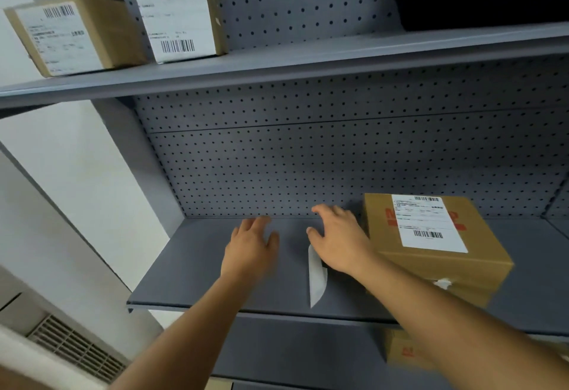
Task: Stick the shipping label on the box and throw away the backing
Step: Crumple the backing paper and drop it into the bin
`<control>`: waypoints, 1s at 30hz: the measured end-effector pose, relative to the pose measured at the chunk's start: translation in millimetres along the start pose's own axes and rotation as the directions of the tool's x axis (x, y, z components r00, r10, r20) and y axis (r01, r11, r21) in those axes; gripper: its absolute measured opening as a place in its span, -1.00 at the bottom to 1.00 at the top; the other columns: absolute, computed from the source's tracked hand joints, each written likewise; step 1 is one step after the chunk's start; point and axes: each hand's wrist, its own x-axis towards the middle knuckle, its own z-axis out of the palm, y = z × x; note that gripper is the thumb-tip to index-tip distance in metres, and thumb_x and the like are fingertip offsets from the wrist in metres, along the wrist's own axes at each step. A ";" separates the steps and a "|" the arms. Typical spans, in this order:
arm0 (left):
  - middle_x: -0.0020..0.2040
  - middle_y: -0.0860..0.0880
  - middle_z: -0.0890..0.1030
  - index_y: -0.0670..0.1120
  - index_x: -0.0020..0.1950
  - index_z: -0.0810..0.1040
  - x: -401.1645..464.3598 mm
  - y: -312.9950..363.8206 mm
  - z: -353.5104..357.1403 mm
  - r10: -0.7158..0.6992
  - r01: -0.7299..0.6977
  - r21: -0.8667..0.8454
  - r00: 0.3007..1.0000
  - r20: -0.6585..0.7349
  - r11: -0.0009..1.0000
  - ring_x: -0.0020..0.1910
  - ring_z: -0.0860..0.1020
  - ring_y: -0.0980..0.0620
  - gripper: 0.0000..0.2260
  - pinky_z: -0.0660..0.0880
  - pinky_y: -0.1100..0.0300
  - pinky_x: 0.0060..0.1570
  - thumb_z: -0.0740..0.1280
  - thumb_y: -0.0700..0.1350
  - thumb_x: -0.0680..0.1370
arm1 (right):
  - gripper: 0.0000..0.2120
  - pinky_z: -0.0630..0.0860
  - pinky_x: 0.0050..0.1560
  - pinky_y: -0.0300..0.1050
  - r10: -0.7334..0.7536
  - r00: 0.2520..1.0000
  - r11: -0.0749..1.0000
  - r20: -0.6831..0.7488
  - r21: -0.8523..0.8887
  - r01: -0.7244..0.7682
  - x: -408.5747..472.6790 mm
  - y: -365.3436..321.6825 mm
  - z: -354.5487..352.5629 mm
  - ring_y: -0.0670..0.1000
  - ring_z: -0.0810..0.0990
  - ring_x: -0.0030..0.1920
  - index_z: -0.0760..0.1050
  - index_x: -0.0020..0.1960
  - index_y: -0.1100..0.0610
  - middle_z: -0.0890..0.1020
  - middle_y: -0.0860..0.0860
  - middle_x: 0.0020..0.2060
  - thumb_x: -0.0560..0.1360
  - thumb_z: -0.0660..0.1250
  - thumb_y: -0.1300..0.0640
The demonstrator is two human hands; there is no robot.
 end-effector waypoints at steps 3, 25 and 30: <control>0.49 -0.03 0.43 0.06 0.51 0.40 -1.1 -12.3 4.7 -0.008 0.007 0.029 0.999 0.037 1.000 0.45 0.36 -0.13 -0.58 0.42 -0.08 0.35 0.21 0.09 0.65 | -0.49 0.40 0.39 0.05 0.048 0.997 0.999 0.062 -0.007 -0.048 1.8 0.2 16.7 0.17 0.37 0.44 0.31 0.55 0.06 0.48 0.10 0.41 0.63 0.23 -0.05; 0.20 0.21 0.50 0.22 0.36 0.52 -15.8 -41.1 26.1 0.172 -0.054 -0.319 0.919 0.355 0.946 0.12 0.57 0.23 -0.56 0.49 0.36 0.12 0.49 -0.05 0.52 | -0.70 0.65 0.03 -0.01 0.295 0.942 0.853 0.158 0.401 -0.334 -5.5 -7.9 73.8 0.00 0.67 -0.05 0.64 0.13 -0.02 0.66 -0.03 -0.08 0.47 0.38 0.26; 0.19 0.20 0.60 0.23 0.22 0.60 -16.3 -42.4 20.8 0.164 -0.047 -0.384 0.947 0.278 0.922 0.13 0.60 0.21 -0.68 0.50 0.36 0.10 0.50 -0.02 0.50 | -0.74 0.61 -0.03 -0.06 0.306 0.921 0.635 0.240 0.669 -0.386 -9.0 -19.3 68.5 0.06 0.68 -0.06 0.62 0.06 0.09 0.69 0.15 0.02 0.43 0.49 0.33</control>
